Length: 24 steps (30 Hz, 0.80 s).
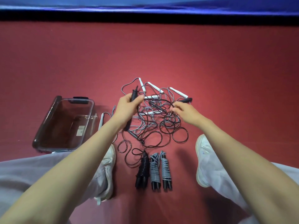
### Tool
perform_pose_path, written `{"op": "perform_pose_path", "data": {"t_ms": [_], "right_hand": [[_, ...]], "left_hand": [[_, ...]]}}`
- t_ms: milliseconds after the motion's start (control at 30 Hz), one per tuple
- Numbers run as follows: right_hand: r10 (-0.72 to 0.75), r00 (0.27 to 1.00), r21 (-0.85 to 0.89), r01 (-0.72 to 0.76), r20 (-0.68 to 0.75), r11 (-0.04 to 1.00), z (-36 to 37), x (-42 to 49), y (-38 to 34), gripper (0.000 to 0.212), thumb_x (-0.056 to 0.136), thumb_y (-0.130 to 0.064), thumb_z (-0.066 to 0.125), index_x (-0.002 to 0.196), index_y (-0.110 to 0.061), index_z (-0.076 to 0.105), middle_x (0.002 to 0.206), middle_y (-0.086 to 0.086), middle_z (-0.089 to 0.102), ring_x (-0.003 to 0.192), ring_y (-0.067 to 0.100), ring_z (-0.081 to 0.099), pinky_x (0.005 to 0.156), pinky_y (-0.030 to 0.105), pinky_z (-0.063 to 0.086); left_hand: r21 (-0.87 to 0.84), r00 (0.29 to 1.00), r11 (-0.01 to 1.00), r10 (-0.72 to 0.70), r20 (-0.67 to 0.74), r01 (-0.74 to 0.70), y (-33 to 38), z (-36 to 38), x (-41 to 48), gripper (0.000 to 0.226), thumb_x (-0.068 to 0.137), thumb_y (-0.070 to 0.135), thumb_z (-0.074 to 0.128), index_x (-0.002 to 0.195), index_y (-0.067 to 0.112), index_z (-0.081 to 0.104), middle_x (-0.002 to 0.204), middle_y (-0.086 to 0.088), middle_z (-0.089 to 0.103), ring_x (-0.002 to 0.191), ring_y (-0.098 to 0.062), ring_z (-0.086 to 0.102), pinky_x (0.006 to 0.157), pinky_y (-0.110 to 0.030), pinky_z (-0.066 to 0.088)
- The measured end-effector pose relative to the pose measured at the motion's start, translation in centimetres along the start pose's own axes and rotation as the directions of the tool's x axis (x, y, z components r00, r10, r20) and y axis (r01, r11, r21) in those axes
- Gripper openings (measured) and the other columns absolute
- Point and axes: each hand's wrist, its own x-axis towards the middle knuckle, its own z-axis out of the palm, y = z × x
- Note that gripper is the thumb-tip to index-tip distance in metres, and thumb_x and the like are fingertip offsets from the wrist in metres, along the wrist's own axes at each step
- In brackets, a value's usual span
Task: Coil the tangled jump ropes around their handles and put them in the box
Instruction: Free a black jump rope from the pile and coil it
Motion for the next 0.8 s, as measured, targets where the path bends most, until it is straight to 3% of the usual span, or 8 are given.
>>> {"op": "perform_pose_path", "data": {"t_ms": [67,133,300,400,500,633,700,800], "right_hand": [[-0.025,0.998,0.012,0.026,-0.061,1.0,-0.1,-0.2,0.4,0.014,0.099,-0.022,0.049,0.094,-0.012,0.058,0.091,0.016,0.064,0.079,0.026,0.053,0.071,0.033,0.038],[-0.122,0.991,-0.032,0.12,-0.058,0.992,-0.5,0.0,-0.5,0.014,0.1,-0.022,0.047,0.097,-0.012,0.055,0.079,0.004,0.056,0.076,0.02,0.048,0.069,0.031,0.033],[-0.301,0.952,-0.177,0.307,0.061,0.935,-1.3,0.9,-3.1,0.021,0.101,-0.023,0.046,0.111,-0.015,0.062,0.104,0.005,0.064,0.098,0.02,0.056,0.089,0.036,0.042],[-0.277,0.961,0.066,0.277,-0.01,0.959,-1.3,0.8,-4.0,0.014,0.099,-0.021,0.05,0.097,-0.022,0.063,0.078,-0.015,0.063,0.073,0.001,0.056,0.071,0.024,0.043],[-0.175,0.984,0.346,0.15,0.041,0.926,-0.5,0.4,-3.4,0.003,0.094,-0.02,0.06,0.097,-0.02,0.06,0.065,-0.01,0.049,0.059,0.006,0.047,0.061,0.021,0.038],[0.009,0.969,-0.038,0.001,0.248,0.999,2.3,0.1,1.4,0.011,0.093,-0.019,0.059,0.083,-0.022,0.058,0.085,-0.001,0.059,0.081,0.017,0.054,0.074,0.029,0.04],[0.101,0.98,-0.102,-0.084,0.174,0.991,3.1,-0.5,3.7,0.016,0.097,-0.016,0.049,0.089,-0.015,0.063,0.093,0.006,0.066,0.093,0.026,0.06,0.08,0.03,0.041],[0.039,0.995,-0.007,-0.04,-0.087,0.999,2.1,-1.3,3.8,0.02,0.1,-0.014,0.047,0.1,-0.007,0.065,0.09,0.006,0.067,0.091,0.028,0.062,0.076,0.029,0.039]], "left_hand": [[0.447,0.999,0.894,-0.034,-0.014,0.036,-2.0,-0.4,0.1,0.016,0.093,0.023,0.062,0.082,0.013,0.056,0.069,-0.002,0.055,0.056,-0.016,0.045,0.049,-0.025,0.032],[0.528,0.998,0.848,-0.07,0.005,0.057,-3.4,0.3,-0.2,0.01,0.091,0.019,0.062,0.087,0.011,0.057,0.074,-0.005,0.053,0.063,-0.02,0.045,0.053,-0.026,0.03],[0.089,0.991,0.995,0.031,0.13,-0.043,-2.1,2.7,-0.7,0.012,0.092,0.034,0.063,0.093,0.022,0.066,0.06,0.015,0.044,0.06,-0.011,0.039,0.063,-0.029,0.036],[0.057,0.969,0.993,0.087,0.232,-0.103,-1.1,3.0,-0.9,0.012,0.092,0.024,0.064,0.101,0.016,0.068,0.061,0.007,0.043,0.055,-0.01,0.036,0.052,-0.024,0.032],[-0.121,0.99,0.991,0.069,0.121,-0.054,-0.9,2.8,-0.6,0.013,0.091,0.016,0.065,0.08,0.011,0.059,0.057,0.005,0.048,0.049,-0.011,0.036,0.046,-0.021,0.03],[-0.466,0.997,0.883,-0.077,-0.024,0.057,-0.5,2.1,0.0,0.018,0.091,0.006,0.058,0.075,0.013,0.052,0.053,0.007,0.044,0.043,-0.007,0.034,0.042,-0.019,0.027],[-0.313,0.985,0.945,-0.135,-0.103,0.097,-1.4,1.3,0.2,0.016,0.09,0.009,0.059,0.075,0.013,0.053,0.054,0.006,0.043,0.043,-0.009,0.033,0.041,-0.02,0.026],[0.202,0.951,0.935,-0.264,-0.16,0.293,-3.4,0.3,0.2,0.006,0.087,0.008,0.062,0.087,0.01,0.056,0.064,-0.001,0.046,0.051,-0.014,0.037,0.045,-0.023,0.03]]}}
